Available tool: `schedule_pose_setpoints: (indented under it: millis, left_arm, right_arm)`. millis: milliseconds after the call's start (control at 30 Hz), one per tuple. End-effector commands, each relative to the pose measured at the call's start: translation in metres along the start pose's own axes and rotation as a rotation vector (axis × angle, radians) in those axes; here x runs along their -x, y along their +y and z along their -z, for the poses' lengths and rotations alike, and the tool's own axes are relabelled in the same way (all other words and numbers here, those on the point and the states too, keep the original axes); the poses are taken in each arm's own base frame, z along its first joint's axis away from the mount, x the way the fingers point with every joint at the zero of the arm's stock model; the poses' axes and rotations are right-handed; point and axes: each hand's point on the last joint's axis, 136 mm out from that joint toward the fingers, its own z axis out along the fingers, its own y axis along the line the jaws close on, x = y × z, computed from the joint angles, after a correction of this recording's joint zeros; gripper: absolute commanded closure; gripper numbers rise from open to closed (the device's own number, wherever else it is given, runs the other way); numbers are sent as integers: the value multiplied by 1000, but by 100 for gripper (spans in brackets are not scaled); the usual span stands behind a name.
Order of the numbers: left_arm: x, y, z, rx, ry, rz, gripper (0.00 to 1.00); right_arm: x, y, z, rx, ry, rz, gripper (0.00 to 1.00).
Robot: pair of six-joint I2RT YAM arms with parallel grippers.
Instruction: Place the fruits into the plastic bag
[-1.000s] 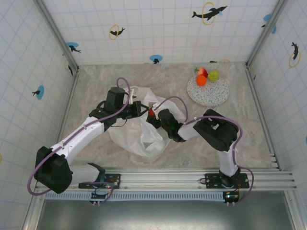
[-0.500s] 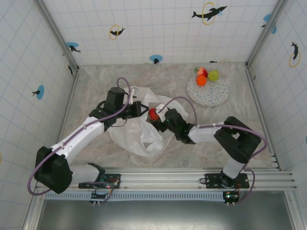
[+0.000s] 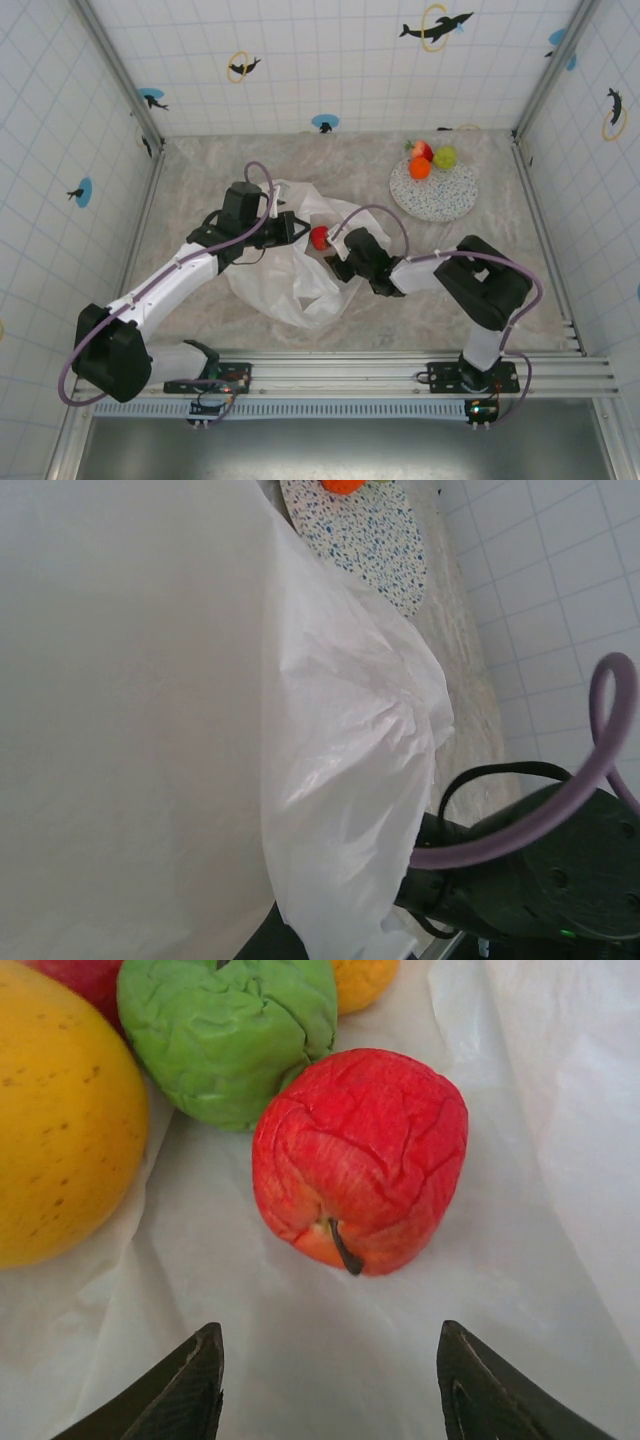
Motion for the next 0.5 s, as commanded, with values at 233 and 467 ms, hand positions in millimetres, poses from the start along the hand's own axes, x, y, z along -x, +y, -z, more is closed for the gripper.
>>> schedule_pose_setpoints:
  millis: [233,467]
  left_arm:
    - [10,-8,5,-17,-21,-21,100]
    - [9,-7,6,-9,-25,-23,100]
  right_arm:
    - [55,4,-28,10,-141,-80,47]
    - [45,3,-3,8,-133,-91,39]
